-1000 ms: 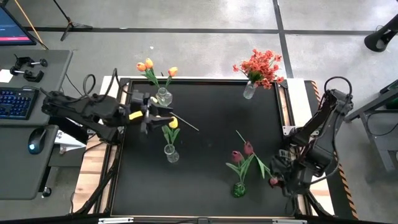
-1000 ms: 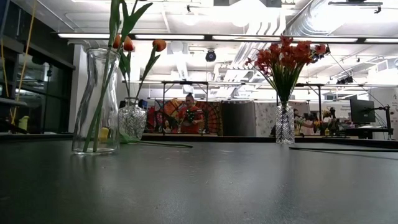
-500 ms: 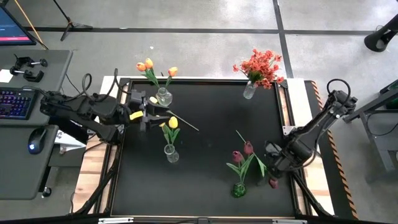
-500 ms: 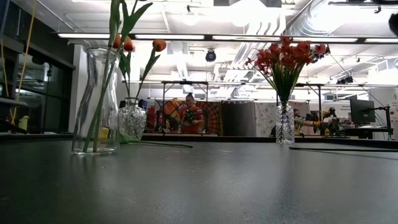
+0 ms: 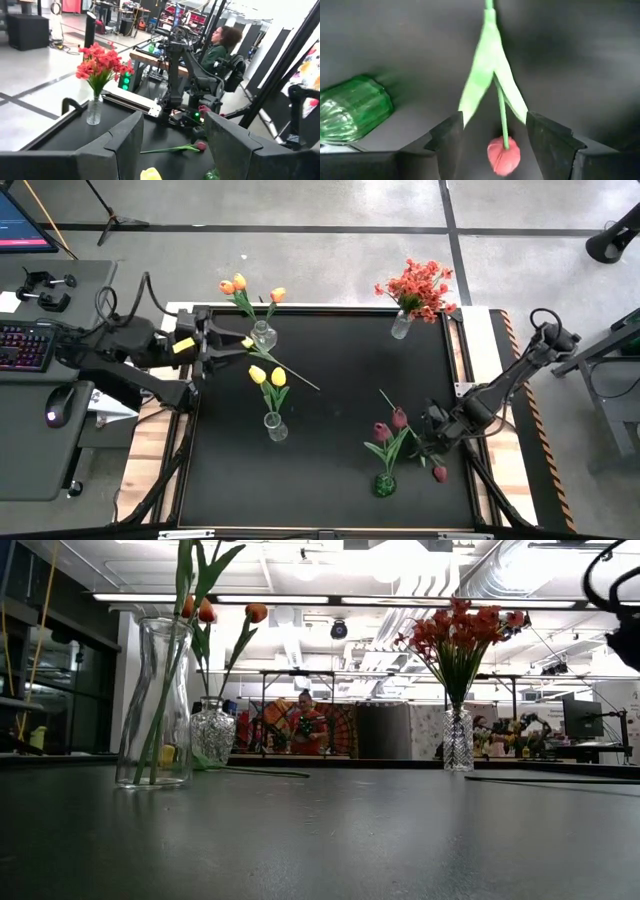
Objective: Sort flowers into vase by color
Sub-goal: Put the dark red flower into the green vase
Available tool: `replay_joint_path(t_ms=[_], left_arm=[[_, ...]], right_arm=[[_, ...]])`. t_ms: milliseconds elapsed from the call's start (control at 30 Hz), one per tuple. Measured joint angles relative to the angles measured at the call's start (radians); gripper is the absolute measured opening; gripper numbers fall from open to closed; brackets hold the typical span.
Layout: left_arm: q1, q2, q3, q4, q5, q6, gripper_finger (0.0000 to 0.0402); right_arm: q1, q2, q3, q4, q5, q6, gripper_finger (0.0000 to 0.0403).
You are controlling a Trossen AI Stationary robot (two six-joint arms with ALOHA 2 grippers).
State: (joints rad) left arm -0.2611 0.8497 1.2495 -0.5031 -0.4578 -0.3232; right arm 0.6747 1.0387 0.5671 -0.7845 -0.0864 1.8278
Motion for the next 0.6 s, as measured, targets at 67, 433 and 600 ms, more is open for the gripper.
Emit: replay_joint_path(t_ms=[67,433,600], left_arm=[[0.0,0.001,0.0,-0.001,-0.016,0.003,0.0197],[0.0,0.063,-0.001,0.0,-0.088,-0.015,0.0197],[0.0,0.085,-0.001,0.003,-0.122,-0.016,0.0197]], right_arm=[[-0.02,0.007,0.0,0.0,0.017,-0.093,0.0205],[-0.107,0.021,0.0,-0.005,-0.059,-0.563,0.0205],[-0.119,0.021,0.001,-0.005,-0.099,-0.957,0.0205]])
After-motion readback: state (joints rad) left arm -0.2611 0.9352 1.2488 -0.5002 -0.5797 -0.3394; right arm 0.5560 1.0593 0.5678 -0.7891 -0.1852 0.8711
